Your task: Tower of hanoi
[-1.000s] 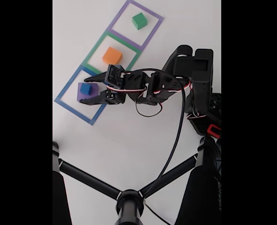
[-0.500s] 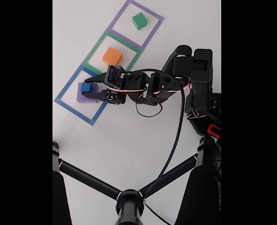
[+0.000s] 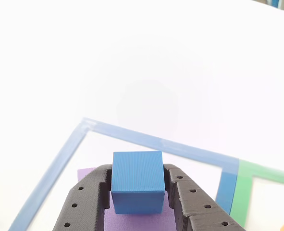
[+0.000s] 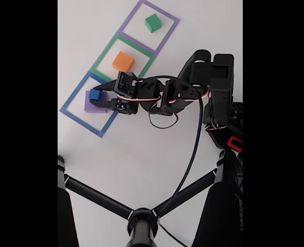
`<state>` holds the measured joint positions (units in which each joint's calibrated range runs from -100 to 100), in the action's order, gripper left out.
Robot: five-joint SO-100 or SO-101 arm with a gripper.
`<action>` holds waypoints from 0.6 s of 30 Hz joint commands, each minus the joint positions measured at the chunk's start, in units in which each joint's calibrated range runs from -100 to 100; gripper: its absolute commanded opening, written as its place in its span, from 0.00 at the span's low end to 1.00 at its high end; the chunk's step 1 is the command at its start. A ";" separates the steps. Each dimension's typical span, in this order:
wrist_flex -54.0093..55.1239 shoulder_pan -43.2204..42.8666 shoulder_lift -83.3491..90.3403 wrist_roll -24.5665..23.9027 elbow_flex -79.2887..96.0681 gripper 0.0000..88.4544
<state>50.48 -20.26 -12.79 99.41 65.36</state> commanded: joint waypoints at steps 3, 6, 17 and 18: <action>-7.81 -1.12 11.38 0.59 -2.27 0.04; -14.53 -1.60 17.03 0.59 -3.82 0.04; -56.96 5.59 48.12 0.59 -5.72 0.04; -61.98 6.84 51.43 0.59 -6.18 0.04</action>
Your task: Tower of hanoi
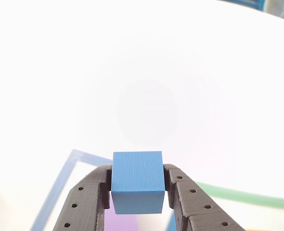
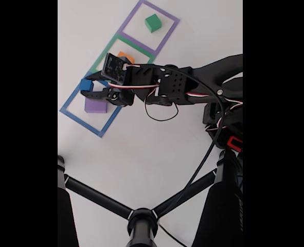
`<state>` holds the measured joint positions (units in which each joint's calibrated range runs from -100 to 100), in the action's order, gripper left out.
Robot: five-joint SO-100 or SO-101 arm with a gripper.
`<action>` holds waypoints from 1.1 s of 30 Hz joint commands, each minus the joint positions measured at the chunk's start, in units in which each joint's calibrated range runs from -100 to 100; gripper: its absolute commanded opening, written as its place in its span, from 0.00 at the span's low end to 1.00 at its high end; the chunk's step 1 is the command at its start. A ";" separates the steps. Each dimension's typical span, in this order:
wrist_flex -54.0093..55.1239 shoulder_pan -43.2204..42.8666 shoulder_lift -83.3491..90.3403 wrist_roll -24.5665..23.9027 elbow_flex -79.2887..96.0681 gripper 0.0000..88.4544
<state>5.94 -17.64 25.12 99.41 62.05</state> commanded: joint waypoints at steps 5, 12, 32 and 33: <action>-42.38 9.97 22.56 0.59 -12.96 0.04; -68.85 15.25 24.82 0.59 -35.42 0.04; -97.76 30.39 24.66 0.59 -59.96 0.05; -97.76 30.87 24.82 0.59 -60.05 0.05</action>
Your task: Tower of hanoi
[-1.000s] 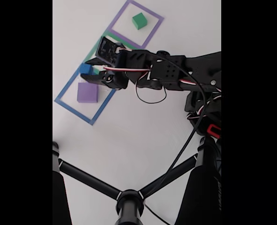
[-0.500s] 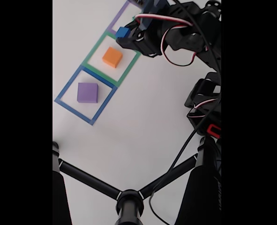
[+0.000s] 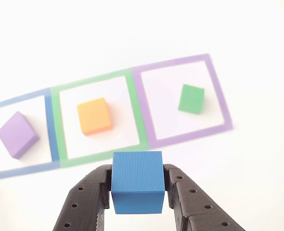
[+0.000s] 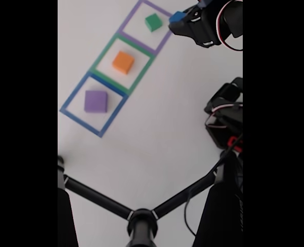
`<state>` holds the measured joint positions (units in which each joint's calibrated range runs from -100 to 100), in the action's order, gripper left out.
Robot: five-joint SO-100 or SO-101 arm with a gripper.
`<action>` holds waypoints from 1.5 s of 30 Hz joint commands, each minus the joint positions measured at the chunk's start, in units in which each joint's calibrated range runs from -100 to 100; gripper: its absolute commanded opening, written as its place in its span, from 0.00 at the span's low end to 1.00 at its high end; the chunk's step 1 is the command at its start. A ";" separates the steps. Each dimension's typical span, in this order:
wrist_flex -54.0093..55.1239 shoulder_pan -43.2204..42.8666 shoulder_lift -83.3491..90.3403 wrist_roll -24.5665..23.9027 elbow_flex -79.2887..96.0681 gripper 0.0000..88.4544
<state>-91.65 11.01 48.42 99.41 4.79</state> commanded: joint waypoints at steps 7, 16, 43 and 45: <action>0.64 5.96 2.09 0.59 -0.79 0.05; 27.85 11.04 4.27 0.59 25.94 0.05; 120.80 12.77 -26.50 0.59 72.49 0.04; 124.45 12.29 -29.73 0.59 72.12 0.04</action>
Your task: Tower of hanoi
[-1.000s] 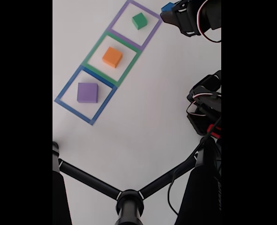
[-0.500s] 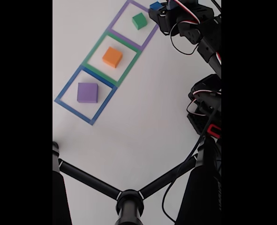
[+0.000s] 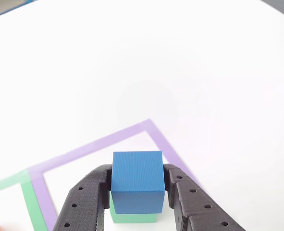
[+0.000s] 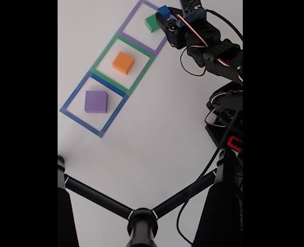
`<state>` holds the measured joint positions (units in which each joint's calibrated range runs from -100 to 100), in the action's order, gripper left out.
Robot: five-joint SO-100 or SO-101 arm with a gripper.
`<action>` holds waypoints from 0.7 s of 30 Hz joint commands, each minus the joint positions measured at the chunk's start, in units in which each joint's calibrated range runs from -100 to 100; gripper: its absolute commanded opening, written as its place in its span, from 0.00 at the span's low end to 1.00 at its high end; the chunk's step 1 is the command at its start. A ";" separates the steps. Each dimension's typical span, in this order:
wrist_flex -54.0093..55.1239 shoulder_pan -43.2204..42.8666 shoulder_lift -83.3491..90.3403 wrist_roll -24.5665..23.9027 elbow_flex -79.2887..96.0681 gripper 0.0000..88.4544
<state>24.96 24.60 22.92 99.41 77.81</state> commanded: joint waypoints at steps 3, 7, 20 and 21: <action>11.48 -1.21 -8.35 0.59 -1.62 0.04; 16.98 -0.92 -14.73 0.59 -3.08 0.04; 21.84 -0.73 -24.01 0.59 -8.72 0.04; 21.92 -0.63 -24.41 0.59 -8.81 0.04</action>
<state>45.26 23.62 -0.97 100.00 71.19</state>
